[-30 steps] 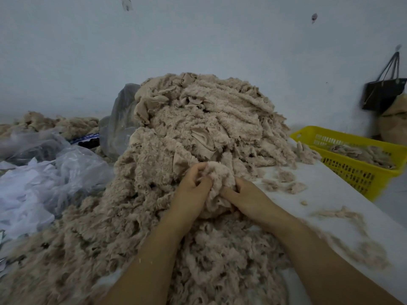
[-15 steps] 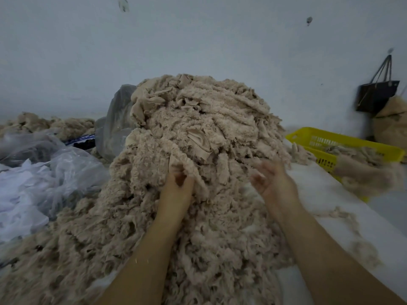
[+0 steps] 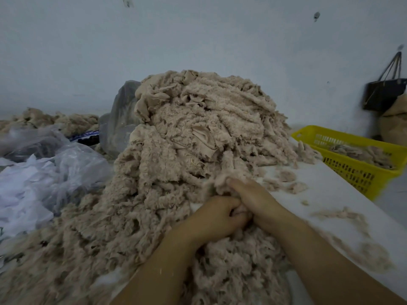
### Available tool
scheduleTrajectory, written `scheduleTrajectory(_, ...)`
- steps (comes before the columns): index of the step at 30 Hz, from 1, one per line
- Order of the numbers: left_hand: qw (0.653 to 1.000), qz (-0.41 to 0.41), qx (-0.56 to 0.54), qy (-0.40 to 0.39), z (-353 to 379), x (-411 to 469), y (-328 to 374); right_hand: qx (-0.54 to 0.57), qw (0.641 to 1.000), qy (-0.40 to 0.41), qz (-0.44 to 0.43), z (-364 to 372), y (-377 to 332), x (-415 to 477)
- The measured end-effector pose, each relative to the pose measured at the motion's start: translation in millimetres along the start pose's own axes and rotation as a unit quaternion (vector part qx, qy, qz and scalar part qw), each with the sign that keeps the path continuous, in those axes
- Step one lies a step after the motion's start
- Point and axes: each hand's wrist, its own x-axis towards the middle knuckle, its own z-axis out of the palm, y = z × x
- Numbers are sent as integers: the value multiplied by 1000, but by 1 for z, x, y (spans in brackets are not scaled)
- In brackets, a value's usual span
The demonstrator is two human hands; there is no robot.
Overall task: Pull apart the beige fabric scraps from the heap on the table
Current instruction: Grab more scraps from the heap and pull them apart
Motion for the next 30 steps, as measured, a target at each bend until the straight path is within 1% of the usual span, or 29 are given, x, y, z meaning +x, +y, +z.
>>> scheduleTrajectory(2,998,-3,-53,25,-4,0,-1,119,991,55,10,-10,-2,5)
scheduleTrajectory(3,997,-8,-72,40,-8,-1,-1,159,985,71,7,-14,-2,6)
scheduleTrajectory(6,990,-41,-94,100,-14,-3,-3,210,974,89,12,-19,-4,7)
scheduleTrajectory(8,986,-41,-77,144,-17,-3,-5,230,968,97,14,-20,-5,7)
scheduleTrajectory(11,978,-43,-6,203,-24,-2,-10,280,953,117,4,-25,-6,8)
scheduleTrajectory(13,965,-65,2,253,-29,-1,-11,324,940,111,-11,-27,-7,7)
scheduleTrajectory(14,961,-79,-7,265,-31,-1,-12,339,935,102,-16,-27,-7,7)
scheduleTrajectory(15,960,-90,-25,264,-32,-1,-12,342,935,93,-22,-27,-7,7)
scheduleTrajectory(17,962,-112,-74,236,-30,-3,-12,338,937,77,-30,-27,-6,7)
scheduleTrajectory(19,963,-110,-112,219,-29,-5,-9,323,944,63,-36,-24,-6,7)
scheduleTrajectory(20,963,-96,-114,223,-28,-6,-8,307,949,53,-43,-22,-6,6)
scheduleTrajectory(22,966,-63,-79,237,-27,-5,-8,257,963,21,-76,-19,-4,5)
scheduleTrajectory(24,973,-49,-35,225,-25,-3,-7,190,976,-11,-107,-12,-1,3)
scheduleTrajectory(25,974,-45,-44,215,-24,-3,-6,156,981,-21,-115,-9,1,3)
scheduleTrajectory(26,973,-41,-77,212,-23,-4,-4,136,983,-28,-119,-8,3,3)
scheduleTrajectory(28,961,-51,-153,225,-23,-6,-3,140,984,-19,-110,-7,3,4)
scheduleTrajectory(30,934,-117,-243,233,-26,-6,-4,147,983,5,-108,-11,2,5)
